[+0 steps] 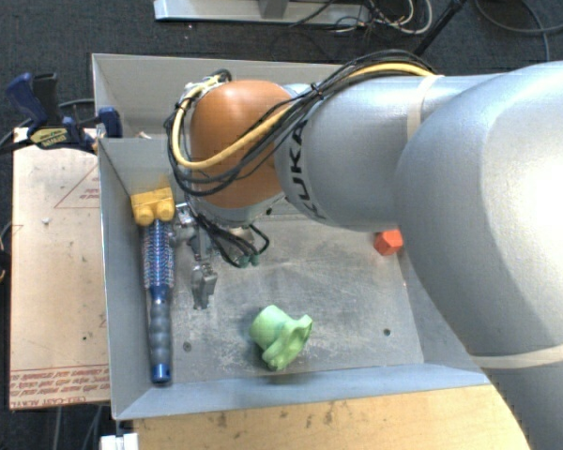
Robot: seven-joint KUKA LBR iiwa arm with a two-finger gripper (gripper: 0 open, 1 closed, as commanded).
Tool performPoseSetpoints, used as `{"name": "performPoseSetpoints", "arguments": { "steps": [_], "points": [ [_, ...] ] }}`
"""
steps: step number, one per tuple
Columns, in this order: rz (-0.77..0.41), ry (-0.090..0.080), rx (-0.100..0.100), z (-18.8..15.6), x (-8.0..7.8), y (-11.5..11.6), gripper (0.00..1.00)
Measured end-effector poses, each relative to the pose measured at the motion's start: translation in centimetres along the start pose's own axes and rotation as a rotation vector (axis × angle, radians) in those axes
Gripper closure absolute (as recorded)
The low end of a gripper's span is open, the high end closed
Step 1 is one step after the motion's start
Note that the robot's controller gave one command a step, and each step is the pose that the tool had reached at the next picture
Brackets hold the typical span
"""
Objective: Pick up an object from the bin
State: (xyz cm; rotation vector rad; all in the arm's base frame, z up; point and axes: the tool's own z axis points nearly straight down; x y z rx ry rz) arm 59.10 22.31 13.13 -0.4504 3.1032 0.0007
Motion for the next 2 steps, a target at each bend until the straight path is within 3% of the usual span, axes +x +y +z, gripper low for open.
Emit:
{"name": "performPoseSetpoints", "arguments": {
  "steps": [1,2],
  "points": [
    [-0.151,-0.012,0.007,2.5,3.5,2.0,0.00],
    [-0.637,-0.006,0.001,-10.9,-4.6,-5.2,0.00]
  ]
}}
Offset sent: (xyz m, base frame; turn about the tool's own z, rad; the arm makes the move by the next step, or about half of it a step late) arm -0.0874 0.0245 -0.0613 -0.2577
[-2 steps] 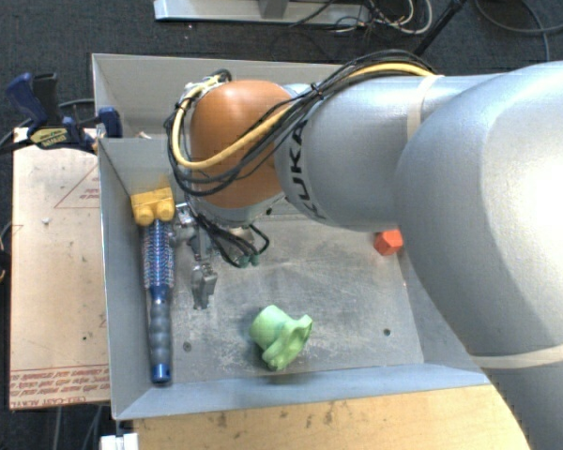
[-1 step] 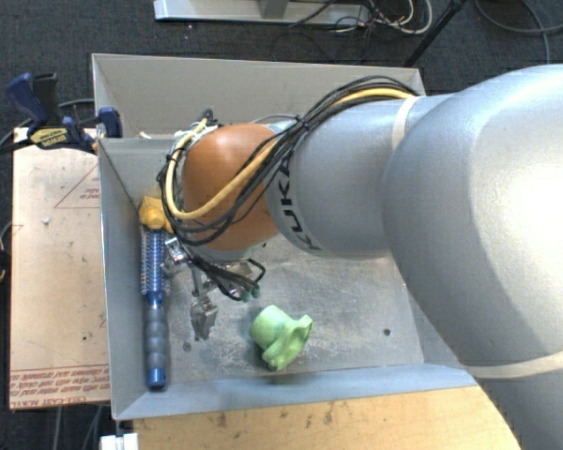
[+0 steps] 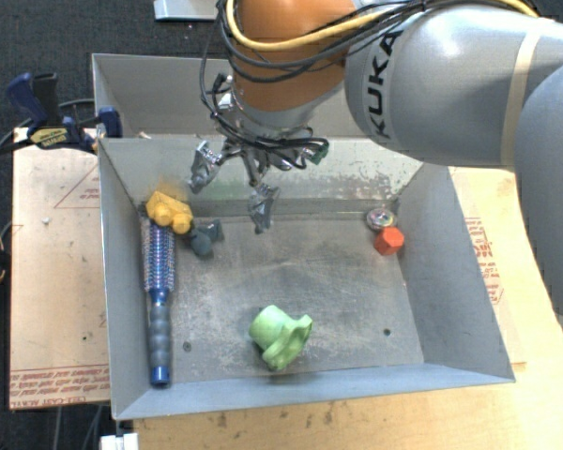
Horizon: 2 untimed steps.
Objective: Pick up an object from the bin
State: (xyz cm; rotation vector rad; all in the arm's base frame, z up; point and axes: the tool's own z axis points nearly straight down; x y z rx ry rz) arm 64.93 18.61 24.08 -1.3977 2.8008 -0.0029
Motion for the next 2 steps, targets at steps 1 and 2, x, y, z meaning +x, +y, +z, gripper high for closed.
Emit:
{"name": "performPoseSetpoints", "arguments": {
  "steps": [1,2],
  "points": [
    [-0.280,0.009,-0.012,9.9,-2.2,3.8,0.00],
    [-0.537,-0.013,0.007,13.2,0.0,7.5,0.00]
  ]
}}
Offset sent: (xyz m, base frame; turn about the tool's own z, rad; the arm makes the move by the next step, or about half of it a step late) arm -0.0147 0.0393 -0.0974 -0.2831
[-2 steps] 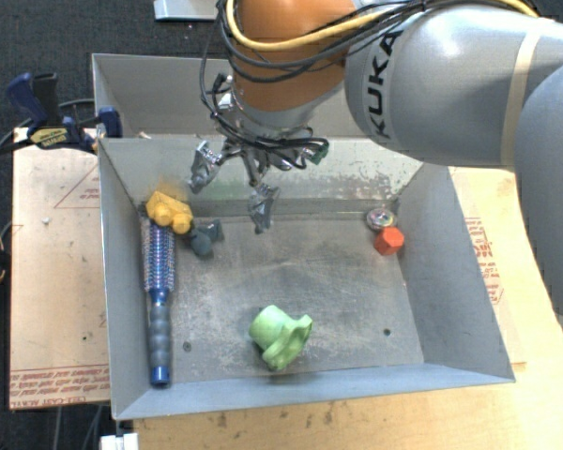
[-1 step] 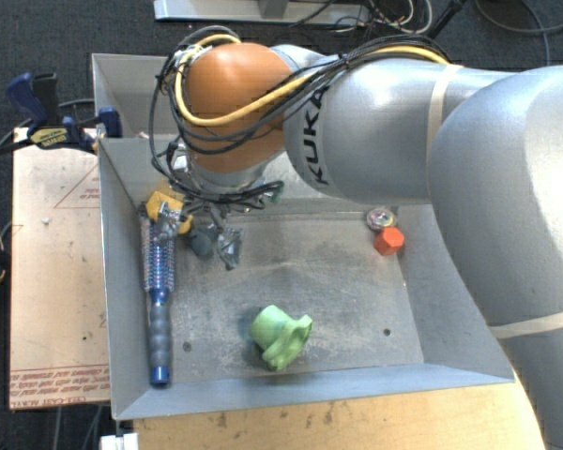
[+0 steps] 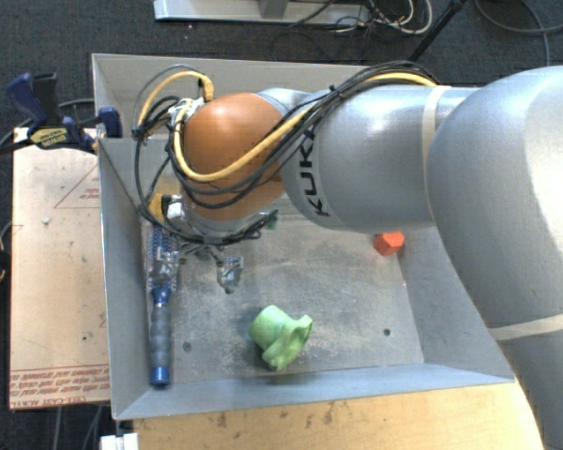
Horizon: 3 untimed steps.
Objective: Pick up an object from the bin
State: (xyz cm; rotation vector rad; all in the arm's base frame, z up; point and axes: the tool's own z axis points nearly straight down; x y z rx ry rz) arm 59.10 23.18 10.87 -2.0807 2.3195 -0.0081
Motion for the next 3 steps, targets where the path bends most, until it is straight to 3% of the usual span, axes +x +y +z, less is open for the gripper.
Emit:
{"name": "performPoseSetpoints", "arguments": {
  "steps": [1,2,3],
  "points": [
    [-0.025,0.011,-0.023,1.4,-1.6,4.5,0.00],
    [-0.410,0.007,-0.022,3.2,-1.7,4.6,0.00],
    [-0.408,0.007,-0.020,3.1,-1.7,4.4,1.00]
  ]
}}
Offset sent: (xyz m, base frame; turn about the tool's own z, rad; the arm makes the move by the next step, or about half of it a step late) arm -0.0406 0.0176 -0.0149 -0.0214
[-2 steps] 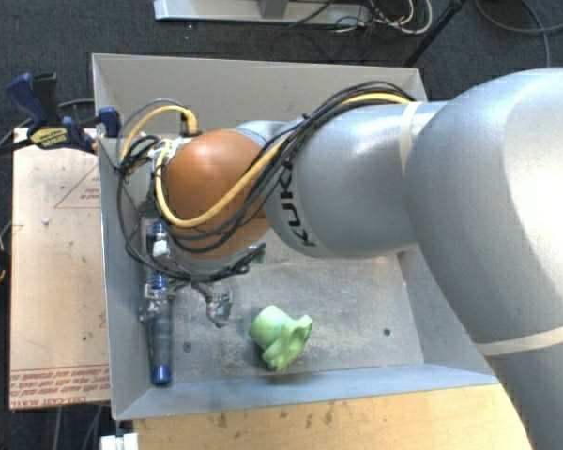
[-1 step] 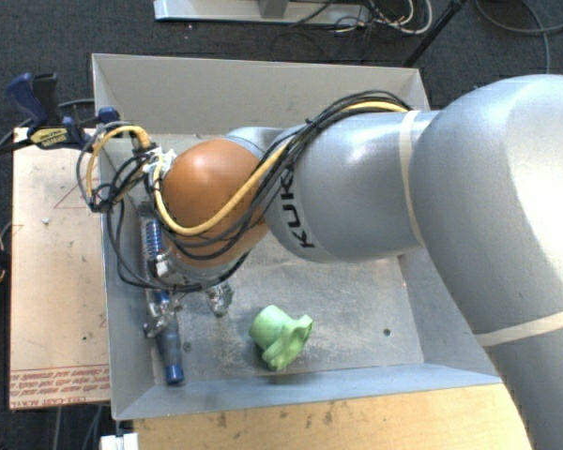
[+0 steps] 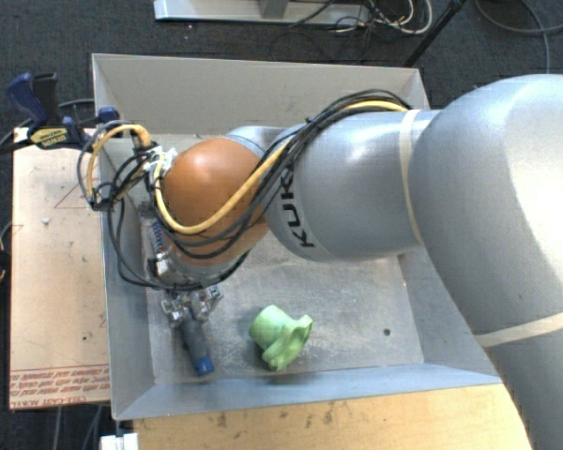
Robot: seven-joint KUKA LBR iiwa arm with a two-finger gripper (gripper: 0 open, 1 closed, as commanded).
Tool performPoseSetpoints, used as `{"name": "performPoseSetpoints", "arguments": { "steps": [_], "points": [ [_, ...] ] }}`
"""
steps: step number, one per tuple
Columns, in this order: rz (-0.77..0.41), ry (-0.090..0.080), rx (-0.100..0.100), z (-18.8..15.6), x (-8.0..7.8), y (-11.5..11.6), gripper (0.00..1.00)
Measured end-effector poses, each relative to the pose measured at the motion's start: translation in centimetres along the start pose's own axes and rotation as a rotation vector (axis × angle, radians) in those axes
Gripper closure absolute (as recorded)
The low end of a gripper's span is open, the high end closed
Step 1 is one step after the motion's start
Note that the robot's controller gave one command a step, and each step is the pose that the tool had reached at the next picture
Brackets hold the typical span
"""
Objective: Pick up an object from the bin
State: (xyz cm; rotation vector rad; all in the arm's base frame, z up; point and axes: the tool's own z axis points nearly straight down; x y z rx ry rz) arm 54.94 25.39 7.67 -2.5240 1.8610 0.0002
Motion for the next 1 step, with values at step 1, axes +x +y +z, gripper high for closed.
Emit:
{"name": "performPoseSetpoints", "arguments": {
  "steps": [1],
  "points": [
    [0.000,0.001,0.004,-14.98,1.44,-0.07,1.00]
  ]
}}
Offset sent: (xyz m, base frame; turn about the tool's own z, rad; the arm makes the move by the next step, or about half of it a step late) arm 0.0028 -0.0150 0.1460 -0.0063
